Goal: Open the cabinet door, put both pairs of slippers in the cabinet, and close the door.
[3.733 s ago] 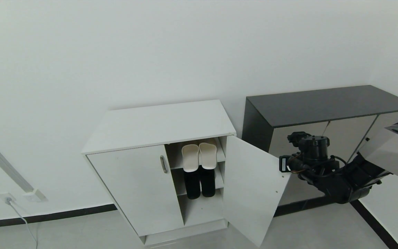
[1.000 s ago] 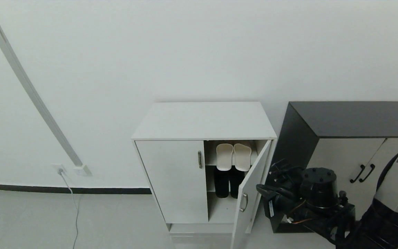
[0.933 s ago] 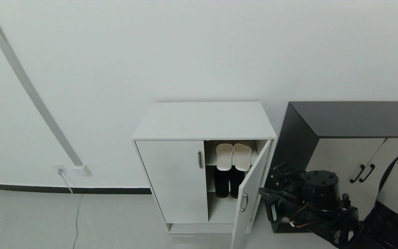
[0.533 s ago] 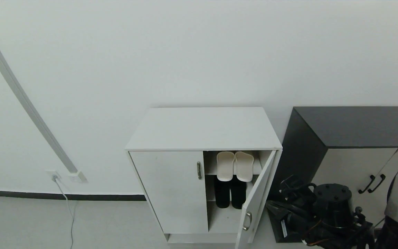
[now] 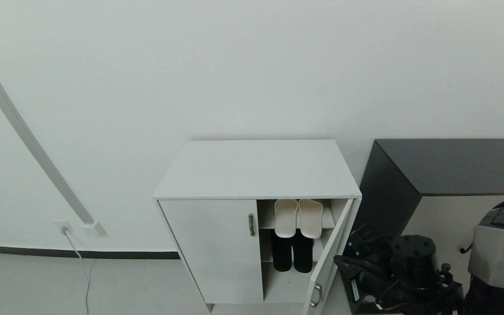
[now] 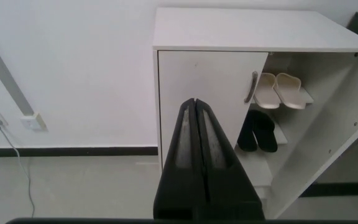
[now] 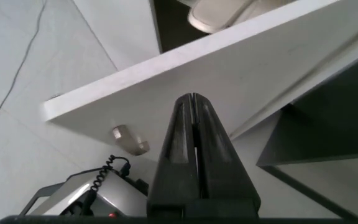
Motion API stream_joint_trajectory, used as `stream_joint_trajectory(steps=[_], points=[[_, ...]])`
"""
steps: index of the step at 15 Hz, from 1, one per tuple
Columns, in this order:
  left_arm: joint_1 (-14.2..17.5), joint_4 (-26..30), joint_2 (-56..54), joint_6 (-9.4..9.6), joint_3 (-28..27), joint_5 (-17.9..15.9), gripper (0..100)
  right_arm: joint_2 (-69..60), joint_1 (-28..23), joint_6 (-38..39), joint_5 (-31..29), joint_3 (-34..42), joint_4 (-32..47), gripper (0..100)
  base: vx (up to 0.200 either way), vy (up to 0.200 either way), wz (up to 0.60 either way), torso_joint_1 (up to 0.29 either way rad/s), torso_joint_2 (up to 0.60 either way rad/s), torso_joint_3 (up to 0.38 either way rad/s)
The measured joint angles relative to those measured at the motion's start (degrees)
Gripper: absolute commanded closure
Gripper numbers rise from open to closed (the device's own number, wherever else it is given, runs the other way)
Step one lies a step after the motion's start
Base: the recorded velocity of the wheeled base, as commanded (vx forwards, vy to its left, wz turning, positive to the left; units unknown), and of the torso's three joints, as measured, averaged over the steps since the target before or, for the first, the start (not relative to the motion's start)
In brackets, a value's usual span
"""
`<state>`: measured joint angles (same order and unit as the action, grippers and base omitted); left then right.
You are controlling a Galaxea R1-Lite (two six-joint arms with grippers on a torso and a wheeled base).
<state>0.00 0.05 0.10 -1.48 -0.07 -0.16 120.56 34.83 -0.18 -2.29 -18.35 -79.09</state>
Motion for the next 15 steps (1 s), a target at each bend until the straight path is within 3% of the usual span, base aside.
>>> stream_joint_trajectory(steps=[15], points=[[0.0, 0.0, 0.0, 0.00, 0.0, 0.1, 100, 14.2, -0.4, 0.2, -0.3, -20.6, 1.9, 100, 0.000, 0.000, 0.00, 0.000, 0.00, 0.000]])
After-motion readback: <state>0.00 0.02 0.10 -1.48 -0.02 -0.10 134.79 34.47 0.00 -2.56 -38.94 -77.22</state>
